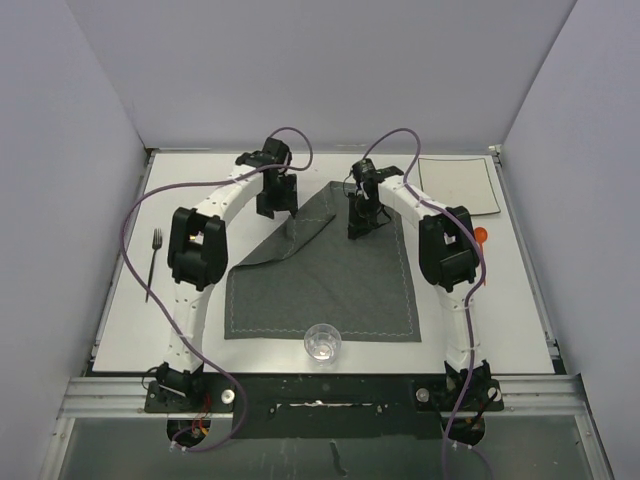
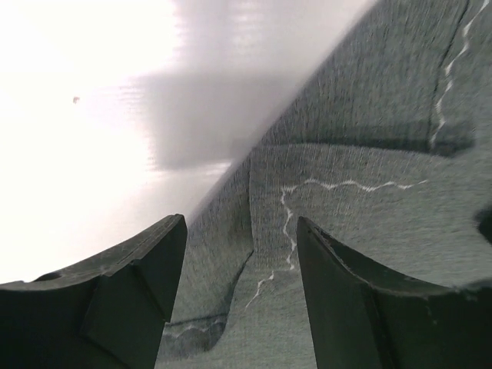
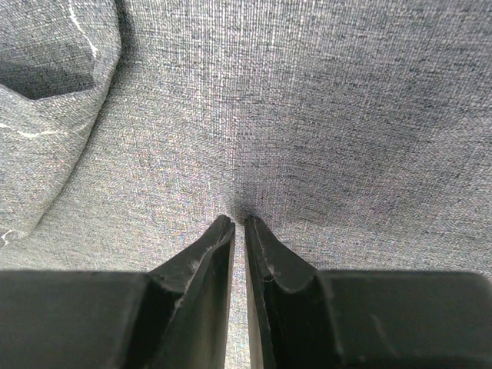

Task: Set the dinner table for one person
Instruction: Flatten out the napkin at the center of the board.

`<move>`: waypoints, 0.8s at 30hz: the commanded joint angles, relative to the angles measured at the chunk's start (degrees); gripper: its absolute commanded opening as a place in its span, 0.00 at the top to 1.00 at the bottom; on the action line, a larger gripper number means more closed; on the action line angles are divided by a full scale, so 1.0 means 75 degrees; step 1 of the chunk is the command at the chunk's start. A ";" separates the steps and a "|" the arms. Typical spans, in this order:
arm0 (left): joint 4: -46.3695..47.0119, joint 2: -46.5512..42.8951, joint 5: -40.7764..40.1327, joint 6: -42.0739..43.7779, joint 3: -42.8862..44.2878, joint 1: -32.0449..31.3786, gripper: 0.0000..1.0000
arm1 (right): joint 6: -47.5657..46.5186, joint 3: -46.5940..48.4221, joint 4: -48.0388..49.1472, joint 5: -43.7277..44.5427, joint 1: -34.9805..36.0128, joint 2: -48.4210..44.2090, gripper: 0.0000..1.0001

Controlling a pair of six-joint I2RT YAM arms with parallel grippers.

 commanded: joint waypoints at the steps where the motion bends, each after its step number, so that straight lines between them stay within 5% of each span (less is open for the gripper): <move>1: 0.1670 -0.0995 0.1685 -0.0731 -0.0651 0.0508 0.45 | -0.0084 -0.0076 0.0117 -0.0059 -0.0046 -0.0108 0.86; 11: 0.2722 -0.1084 0.3070 -0.1476 -0.1446 0.0794 0.56 | -0.0078 -0.0204 0.0191 -0.0094 -0.0063 -0.0090 0.87; 24: 0.2947 -0.0822 0.3284 -0.1627 -0.1646 0.0791 0.59 | -0.0113 -0.0279 0.0167 -0.0094 -0.0076 -0.0184 0.87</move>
